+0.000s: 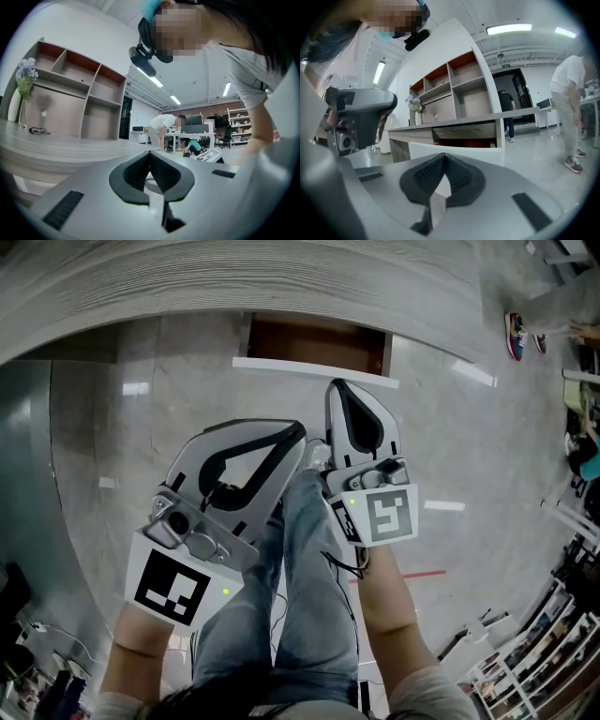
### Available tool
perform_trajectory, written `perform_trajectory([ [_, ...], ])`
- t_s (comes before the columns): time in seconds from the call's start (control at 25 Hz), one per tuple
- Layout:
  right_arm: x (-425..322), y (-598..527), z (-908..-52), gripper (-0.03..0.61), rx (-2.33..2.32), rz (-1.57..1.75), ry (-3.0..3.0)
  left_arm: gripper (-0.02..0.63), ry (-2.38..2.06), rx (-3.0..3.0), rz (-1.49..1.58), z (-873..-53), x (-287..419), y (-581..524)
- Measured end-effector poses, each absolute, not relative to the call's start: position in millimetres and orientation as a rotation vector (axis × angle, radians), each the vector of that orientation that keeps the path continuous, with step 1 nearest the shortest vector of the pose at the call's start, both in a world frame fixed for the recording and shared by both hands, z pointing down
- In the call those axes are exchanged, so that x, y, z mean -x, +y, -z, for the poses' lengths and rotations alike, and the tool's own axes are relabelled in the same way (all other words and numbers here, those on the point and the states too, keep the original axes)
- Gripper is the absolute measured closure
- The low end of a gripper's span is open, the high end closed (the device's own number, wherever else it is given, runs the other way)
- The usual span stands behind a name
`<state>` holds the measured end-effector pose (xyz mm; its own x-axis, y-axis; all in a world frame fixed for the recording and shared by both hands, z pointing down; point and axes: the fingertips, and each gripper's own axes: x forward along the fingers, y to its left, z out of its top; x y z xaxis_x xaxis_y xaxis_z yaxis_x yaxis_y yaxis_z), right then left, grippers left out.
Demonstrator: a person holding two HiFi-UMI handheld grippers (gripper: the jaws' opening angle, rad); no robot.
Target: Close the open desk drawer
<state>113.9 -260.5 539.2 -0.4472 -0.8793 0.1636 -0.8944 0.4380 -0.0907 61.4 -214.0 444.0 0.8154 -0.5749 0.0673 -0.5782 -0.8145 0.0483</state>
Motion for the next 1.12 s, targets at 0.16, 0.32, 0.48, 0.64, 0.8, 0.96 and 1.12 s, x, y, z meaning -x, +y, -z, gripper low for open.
perform_trajectory([
  [0.16,-112.6,-261.2,-540.7,0.571,-1.594,-0.257,-2.585,0.603,-0.950,-2.923,-0.076,-444.4,-58.1,-216.0],
  [0.32,-110.9,-261.5,-541.9,0.571,-1.583,-0.249,-2.577,0.603,-0.964,-2.920,-0.076,-444.1,-57.1,-215.7],
  [0.48,-110.7,-268.2,-542.6,0.571,-1.597,-0.293,-2.581,0.603,-0.975,-2.918,-0.079,-444.1,-57.1,-214.1],
  [0.64,-112.7,-277.2,-543.1,0.571,-1.588,-0.312,-2.591,0.603,-0.991,-2.915,-0.087,-444.1,-56.7,-216.0],
  [0.8,-112.3,-274.4,-548.4,0.571,-1.567,-0.309,-2.595,0.603,-1.018,-2.906,-0.083,-441.6,-56.0,-217.5],
  [0.96,-112.5,-282.6,-544.3,0.571,-1.581,-0.325,-2.589,0.603,-1.033,-2.903,-0.082,-438.6,-54.9,-219.7],
  [1.12,-111.5,-291.6,-542.5,0.571,-1.567,-0.312,-2.586,0.603,-1.046,-2.904,-0.077,-435.9,-55.1,-221.6],
])
